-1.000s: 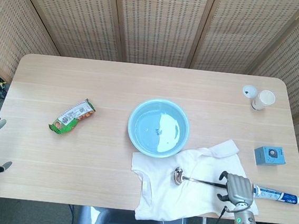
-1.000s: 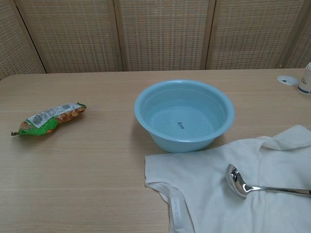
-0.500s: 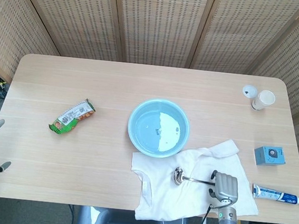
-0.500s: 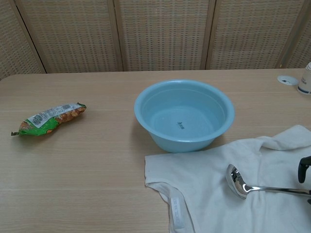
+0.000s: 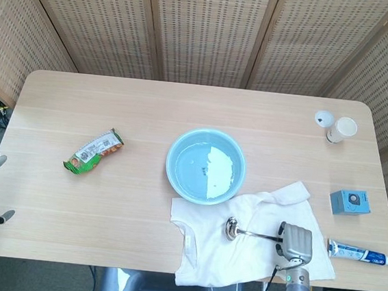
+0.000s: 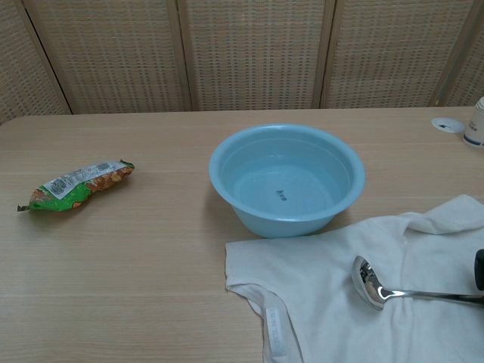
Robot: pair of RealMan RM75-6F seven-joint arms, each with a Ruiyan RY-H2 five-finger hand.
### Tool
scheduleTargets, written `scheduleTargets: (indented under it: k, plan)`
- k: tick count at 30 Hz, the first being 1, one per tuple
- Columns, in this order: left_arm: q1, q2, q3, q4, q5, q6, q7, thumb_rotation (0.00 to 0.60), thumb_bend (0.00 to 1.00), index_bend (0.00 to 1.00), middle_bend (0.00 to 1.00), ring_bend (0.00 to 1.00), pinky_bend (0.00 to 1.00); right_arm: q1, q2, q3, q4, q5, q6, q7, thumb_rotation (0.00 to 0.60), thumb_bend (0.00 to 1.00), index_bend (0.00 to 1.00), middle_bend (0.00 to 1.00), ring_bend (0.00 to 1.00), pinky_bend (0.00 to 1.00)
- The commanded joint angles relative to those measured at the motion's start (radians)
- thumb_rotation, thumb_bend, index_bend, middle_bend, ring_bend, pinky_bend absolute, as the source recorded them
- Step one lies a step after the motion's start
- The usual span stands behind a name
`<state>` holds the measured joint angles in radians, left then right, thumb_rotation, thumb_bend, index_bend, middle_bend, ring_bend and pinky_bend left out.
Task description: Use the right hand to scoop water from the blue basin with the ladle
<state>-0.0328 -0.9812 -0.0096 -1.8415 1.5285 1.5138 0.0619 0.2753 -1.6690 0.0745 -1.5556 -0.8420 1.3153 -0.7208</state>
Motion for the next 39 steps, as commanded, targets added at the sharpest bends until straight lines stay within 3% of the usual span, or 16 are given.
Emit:
scheduleTargets:
  k: [1, 11, 19, 25, 39]
  plan:
    - [0.0, 0.0, 0.0, 0.0, -0.002, 0.0, -0.002, 0.6, 0.0, 0.0, 0.0, 0.0, 0.0, 0.001, -0.01, -0.001, 0.019, -0.002, -0.003, 0.0, 0.6, 0.48, 0.51, 0.96, 1.0, 1.0]
    - [0.001, 0.004, -0.001, 0.004, -0.006, 0.0, -0.013, 0.6, 0.0, 0.0, 0.0, 0.0, 0.0, 0.002, -0.027, -0.001, 0.053, 0.004, -0.013, -0.009, 0.6, 0.5, 0.51, 0.96, 1.0, 1.0]
    - [0.002, 0.004, -0.001, 0.004, -0.005, 0.002, -0.013, 0.6, 0.0, 0.0, 0.0, 0.0, 0.0, 0.0, -0.016, 0.012, 0.044, 0.005, -0.016, 0.009, 0.6, 0.66, 0.65, 0.97, 1.0, 1.0]
    - [0.002, 0.004, 0.0, 0.003, -0.004, 0.002, -0.014, 0.6, 0.0, 0.0, 0.0, 0.0, 0.0, -0.002, 0.02, 0.024, 0.001, -0.036, -0.002, 0.046, 0.6, 0.75, 0.68, 0.97, 1.0, 1.0]
    - [0.001, 0.007, 0.0, 0.003, -0.005, 0.001, -0.019, 0.6, 0.0, 0.0, 0.0, 0.0, 0.0, -0.002, 0.128, 0.025, -0.131, -0.149, 0.025, 0.103, 0.6, 0.77, 0.7, 0.98, 1.0, 1.0]
